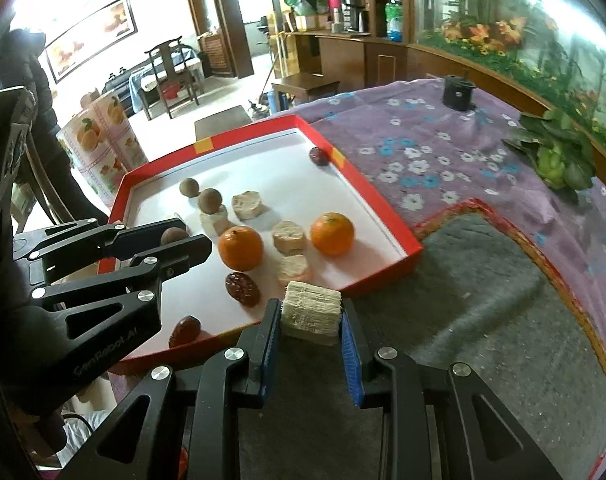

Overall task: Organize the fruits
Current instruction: 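Carry longan and rectangular cake into the tray and open both grippers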

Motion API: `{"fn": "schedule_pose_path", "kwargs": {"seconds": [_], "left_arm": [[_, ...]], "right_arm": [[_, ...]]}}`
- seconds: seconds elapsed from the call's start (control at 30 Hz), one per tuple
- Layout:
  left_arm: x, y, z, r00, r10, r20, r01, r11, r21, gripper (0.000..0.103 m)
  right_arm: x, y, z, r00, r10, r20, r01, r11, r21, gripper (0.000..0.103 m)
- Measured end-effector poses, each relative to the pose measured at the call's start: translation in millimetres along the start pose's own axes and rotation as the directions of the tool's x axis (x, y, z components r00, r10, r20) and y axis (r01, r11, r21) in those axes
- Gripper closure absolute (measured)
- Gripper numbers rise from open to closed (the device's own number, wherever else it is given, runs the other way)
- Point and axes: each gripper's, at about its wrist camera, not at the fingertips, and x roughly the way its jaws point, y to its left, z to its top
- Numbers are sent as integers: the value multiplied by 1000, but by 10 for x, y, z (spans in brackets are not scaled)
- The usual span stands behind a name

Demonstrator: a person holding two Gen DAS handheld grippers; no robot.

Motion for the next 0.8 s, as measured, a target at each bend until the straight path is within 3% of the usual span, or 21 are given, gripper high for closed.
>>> {"fn": "schedule_pose_path", "kwargs": {"seconds": [0.8], "left_arm": [[144, 232, -117, 999, 28, -26, -29, 999, -36, 80]], "right_arm": [[386, 269, 277, 998, -1, -57, -4, 995, -97, 76]]}}
